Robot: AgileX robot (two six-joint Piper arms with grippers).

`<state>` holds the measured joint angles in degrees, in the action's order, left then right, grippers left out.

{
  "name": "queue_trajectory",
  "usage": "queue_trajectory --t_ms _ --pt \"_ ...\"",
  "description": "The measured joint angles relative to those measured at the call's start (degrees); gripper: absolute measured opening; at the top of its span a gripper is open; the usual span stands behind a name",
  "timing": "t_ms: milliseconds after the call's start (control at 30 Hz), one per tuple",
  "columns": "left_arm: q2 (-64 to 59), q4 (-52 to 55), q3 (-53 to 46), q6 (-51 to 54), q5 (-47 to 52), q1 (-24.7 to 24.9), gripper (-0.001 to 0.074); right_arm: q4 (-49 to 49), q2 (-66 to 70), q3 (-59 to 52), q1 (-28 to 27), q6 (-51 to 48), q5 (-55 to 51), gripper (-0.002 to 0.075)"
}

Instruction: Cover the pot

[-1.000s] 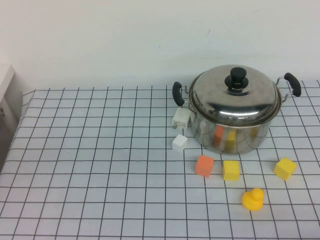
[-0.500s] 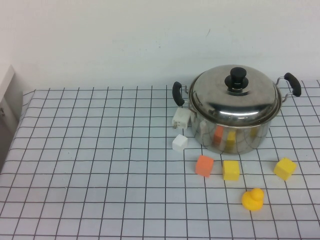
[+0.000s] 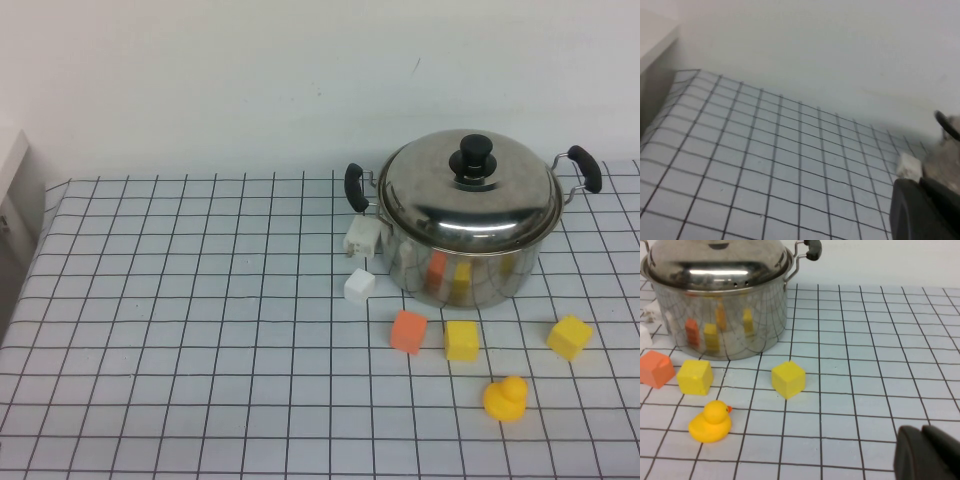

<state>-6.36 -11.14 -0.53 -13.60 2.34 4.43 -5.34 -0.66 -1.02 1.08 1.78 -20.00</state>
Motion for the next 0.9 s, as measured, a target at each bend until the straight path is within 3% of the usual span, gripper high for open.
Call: queue_trajectory --t_ms 167,533,900 --pt "3.2 -3.1 -0.6 1.8 0.3 -4.3 -0.0001 0.0 0.0 0.0 0.0 0.0 0.0 0.0009" --pt "6.8 -2.7 -0.6 2.1 15.0 -4.5 -0.0001 0.0 0.0 0.0 0.0 0.0 0.0 0.0009" --pt "6.9 -4.7 -0.5 2.1 16.2 -4.5 -0.0001 0.0 0.0 0.0 0.0 0.0 0.0 0.0009"
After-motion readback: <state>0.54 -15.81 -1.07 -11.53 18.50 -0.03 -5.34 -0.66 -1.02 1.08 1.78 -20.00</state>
